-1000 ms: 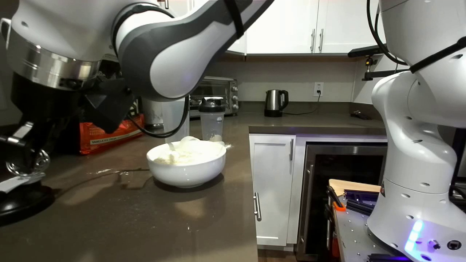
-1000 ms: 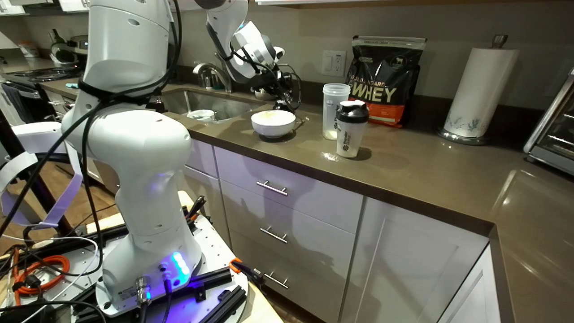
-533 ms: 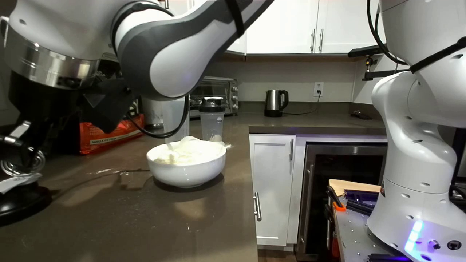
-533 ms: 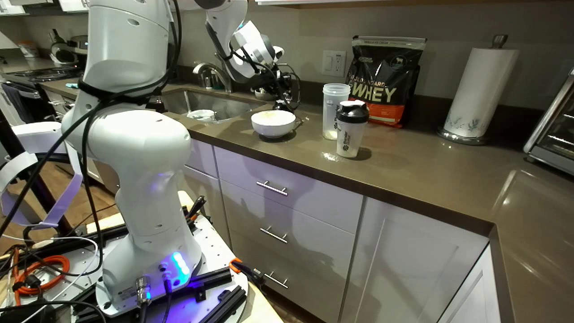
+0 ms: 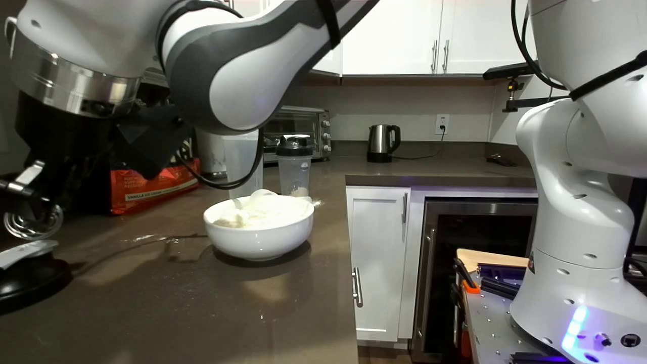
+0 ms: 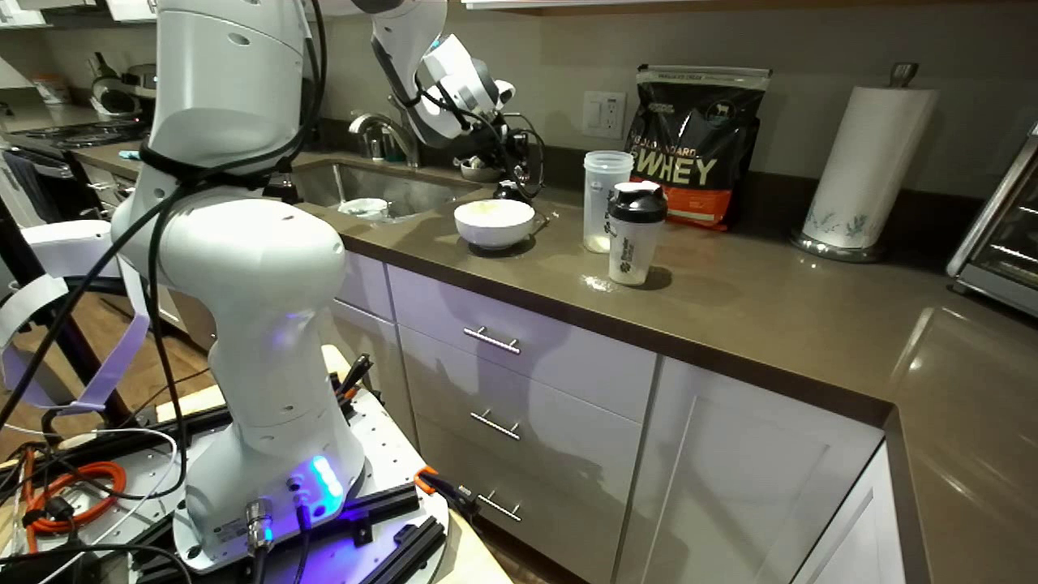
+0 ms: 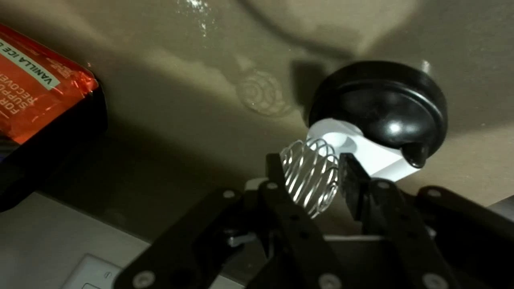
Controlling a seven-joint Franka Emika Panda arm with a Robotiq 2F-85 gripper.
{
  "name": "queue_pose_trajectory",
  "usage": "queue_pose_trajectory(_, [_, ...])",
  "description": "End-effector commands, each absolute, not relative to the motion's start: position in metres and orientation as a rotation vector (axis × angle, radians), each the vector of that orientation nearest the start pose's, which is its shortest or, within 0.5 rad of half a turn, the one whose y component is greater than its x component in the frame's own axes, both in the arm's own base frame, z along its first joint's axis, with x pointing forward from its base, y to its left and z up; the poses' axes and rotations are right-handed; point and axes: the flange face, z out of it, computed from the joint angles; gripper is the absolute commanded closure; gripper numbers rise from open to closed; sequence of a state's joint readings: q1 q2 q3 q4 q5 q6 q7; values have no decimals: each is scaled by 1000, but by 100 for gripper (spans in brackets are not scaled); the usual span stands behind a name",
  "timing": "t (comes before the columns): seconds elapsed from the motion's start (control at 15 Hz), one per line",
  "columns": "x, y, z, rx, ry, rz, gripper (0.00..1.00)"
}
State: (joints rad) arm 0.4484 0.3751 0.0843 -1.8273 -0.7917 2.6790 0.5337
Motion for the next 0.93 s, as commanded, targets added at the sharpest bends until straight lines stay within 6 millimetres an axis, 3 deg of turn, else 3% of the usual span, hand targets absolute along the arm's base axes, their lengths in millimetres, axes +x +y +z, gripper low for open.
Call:
queue_pose_trajectory(0.0, [559,345,384,-2993,-918,-1063,61])
queue_pose_trajectory(0.53, [538,327,390,-3018,-855,-1057,53])
queue_pose_trajectory(0.87, [524,318,397,-3034,-823,-1053,56])
